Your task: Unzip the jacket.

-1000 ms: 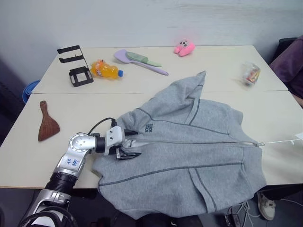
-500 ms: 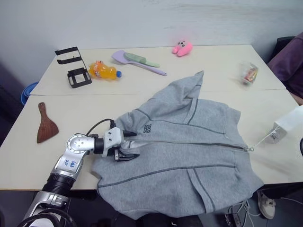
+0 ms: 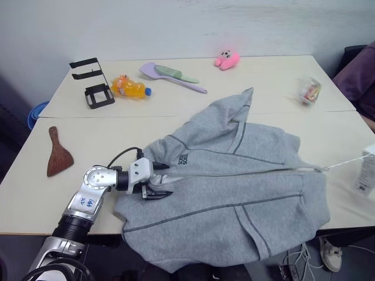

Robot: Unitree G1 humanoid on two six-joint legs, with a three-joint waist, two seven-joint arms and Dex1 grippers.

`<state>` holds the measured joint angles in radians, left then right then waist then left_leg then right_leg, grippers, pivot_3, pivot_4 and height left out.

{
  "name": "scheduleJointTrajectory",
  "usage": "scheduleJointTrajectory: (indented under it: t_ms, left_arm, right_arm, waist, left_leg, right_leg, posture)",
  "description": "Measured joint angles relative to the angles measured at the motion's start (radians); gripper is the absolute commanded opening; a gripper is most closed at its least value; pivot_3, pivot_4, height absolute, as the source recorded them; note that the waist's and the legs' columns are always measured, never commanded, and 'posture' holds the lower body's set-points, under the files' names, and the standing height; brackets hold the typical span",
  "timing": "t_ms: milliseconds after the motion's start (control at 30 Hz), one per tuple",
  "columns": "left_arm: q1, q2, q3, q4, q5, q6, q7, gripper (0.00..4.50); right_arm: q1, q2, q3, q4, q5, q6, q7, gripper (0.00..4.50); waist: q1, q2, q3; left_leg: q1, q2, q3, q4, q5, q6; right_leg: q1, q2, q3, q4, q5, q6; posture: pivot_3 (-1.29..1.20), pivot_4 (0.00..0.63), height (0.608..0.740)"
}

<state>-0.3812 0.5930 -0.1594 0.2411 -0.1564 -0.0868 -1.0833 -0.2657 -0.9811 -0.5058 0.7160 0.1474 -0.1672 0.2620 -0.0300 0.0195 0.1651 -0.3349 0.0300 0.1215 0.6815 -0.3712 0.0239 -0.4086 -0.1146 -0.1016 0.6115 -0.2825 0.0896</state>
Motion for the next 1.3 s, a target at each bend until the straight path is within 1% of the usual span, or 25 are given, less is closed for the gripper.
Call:
scheduleJointTrajectory:
  t_ms: [133,267,367,533,600,733,833,900,967,1000,1067,1167,1233,1267,1300]
  left_arm:
    - [-0.003,0.003,-0.001,0.002,0.000,0.000,-0.005,4.50]
    - [-0.007,0.004,-0.008,0.002,0.000,0.000,-0.010,4.50]
    - [-0.006,0.008,-0.009,-0.001,0.000,0.000,-0.012,4.50]
    - [0.002,0.021,-0.011,-0.007,0.000,-0.014,-0.013,4.50]
    - [0.005,0.035,-0.014,-0.007,0.000,-0.033,-0.021,4.50]
    - [0.017,0.056,-0.018,-0.007,0.000,-0.077,-0.023,4.50]
    - [0.024,0.058,-0.014,-0.008,0.000,-0.079,-0.023,4.50]
    - [0.033,0.057,-0.008,-0.015,-0.002,-0.075,-0.020,4.50]
    - [0.049,0.056,0.000,-0.028,-0.012,-0.065,-0.018,4.50]
    - [0.054,0.055,0.004,-0.032,-0.015,-0.062,-0.018,4.50]
    - [0.064,0.053,0.009,-0.043,-0.025,-0.050,-0.018,4.50]
    - [0.097,0.053,0.033,-0.081,-0.071,0.006,-0.022,4.50]
    - [0.126,0.061,0.056,-0.134,-0.129,0.088,-0.034,4.50]
    - [0.142,0.072,0.069,-0.164,-0.159,0.136,-0.042,4.50]
    - [0.158,0.094,0.081,-0.193,-0.186,0.181,-0.052,4.50]
  right_arm:
    - [-0.109,0.023,0.056,0.002,-0.014,0.004,-0.003,0.06]
    - [-0.239,0.055,0.084,0.073,-0.026,0.009,-0.038,0.06]
    - [-0.317,0.094,0.072,0.113,-0.004,0.028,-0.089,0.06]
    - [-0.387,0.103,0.007,0.161,0.061,0.055,-0.152,0.06]
    - [-0.405,0.098,-0.016,0.194,0.071,0.039,-0.173,0.06]
    - [-0.424,0.070,-0.016,0.264,0.067,0.005,-0.186,0.06]
    - [-0.423,0.052,-0.016,0.274,0.069,-0.003,-0.178,0.06]
    - [-0.400,0.051,-0.019,0.259,0.092,0.016,-0.124,0.06]
    - [-0.319,0.061,-0.021,0.176,0.136,0.076,-0.017,0.06]
    - [-0.264,0.078,-0.021,0.112,0.161,0.106,0.036,0.21]
    - [-0.146,0.107,-0.018,-0.018,0.200,0.170,0.112,0.68]
    - [0.015,0.121,-0.033,-0.181,0.240,0.220,0.190,1.65]
    - [0.135,0.118,-0.065,-0.306,0.292,0.243,0.310,2.32]
    - [0.206,0.112,-0.082,-0.369,0.324,0.252,0.391,2.74]
    - [0.272,0.106,-0.095,-0.429,0.358,0.259,0.480,3.01]
  waist:
    - [-0.001,0.000,0.000]
    - [0.000,0.000,0.000]
    - [0.000,0.000,0.000]
    - [-0.001,0.000,0.000]
    - [-0.003,0.000,0.000]
    - [-0.015,0.003,-0.002]
    - [-0.023,0.005,-0.003]
    - [-0.024,0.005,-0.003]
    - [-0.023,0.005,-0.003]
    - [-0.023,0.005,-0.003]
    - [-0.021,0.006,-0.004]
    - [-0.018,0.006,-0.003]
    - [-0.016,0.005,-0.003]
    - [-0.012,0.002,-0.001]
    - [-0.010,0.001,0.000]
  left_leg:
    - [0.000,0.000,0.000,0.000,0.000,0.000]
    - [0.000,0.000,0.000,0.000,0.000,0.000]
    - [-0.001,0.000,0.000,0.000,0.000,0.000]
    - [-0.001,0.000,0.000,0.000,0.000,0.000]
    - [0.000,0.000,0.000,-0.001,0.000,0.000]
    - [0.000,0.001,0.001,-0.002,0.000,0.000]
    - [0.000,0.001,0.001,-0.003,0.000,0.000]
    - [0.001,0.001,0.001,-0.002,0.000,0.000]
    - [0.000,0.001,0.000,-0.003,0.000,0.000]
    - [0.000,0.001,0.000,-0.004,0.000,0.000]
    - [0.000,0.001,0.000,-0.004,0.000,0.000]
    - [-0.001,0.001,0.000,-0.005,0.000,0.000]
    - [0.000,0.001,-0.001,-0.007,0.000,0.000]
    - [-0.001,0.001,-0.001,-0.008,0.000,0.000]
    - [0.000,0.001,-0.001,-0.008,0.000,0.000]
  right_leg:
    - [0.000,0.000,0.000,0.001,0.000,0.000]
    - [0.000,0.000,0.000,0.001,0.000,0.000]
    - [-0.001,0.000,0.000,0.001,0.000,0.000]
    - [-0.001,0.000,-0.001,0.000,0.000,0.000]
    - [-0.001,0.000,0.000,0.000,0.000,0.000]
    - [-0.001,0.000,0.000,0.000,0.000,-0.001]
    - [-0.001,0.000,0.000,0.000,0.000,-0.001]
    - [0.000,0.000,0.000,0.000,0.000,-0.001]
    - [0.000,0.000,0.000,0.000,0.000,-0.001]
    - [0.000,0.000,0.000,0.001,0.000,-0.001]
    - [-0.001,0.000,0.000,0.002,0.000,-0.001]
    - [-0.001,0.000,0.000,0.001,0.000,-0.001]
    - [-0.001,0.001,-0.001,0.000,0.000,-0.001]
    - [-0.001,0.001,-0.001,0.000,0.000,-0.001]
    - [-0.001,0.001,-0.001,-0.001,0.000,-0.001]
  posture:
    - [0.00,0.150,0.740]
    - [0.00,0.150,0.740]
    - [0.00,0.150,0.740]
    - [0.00,0.150,0.740]
    - [0.00,0.150,0.740]
    - [0.00,0.150,0.740]
    - [0.00,0.150,0.740]
    - [0.00,0.150,0.740]
    - [0.00,0.150,0.740]
    - [0.00,0.150,0.740]
    - [0.00,0.150,0.740]
    - [0.00,0.150,0.740]
    - [0.00,0.150,0.740]
    - [0.00,0.150,0.740]
    - [0.00,0.150,0.740]
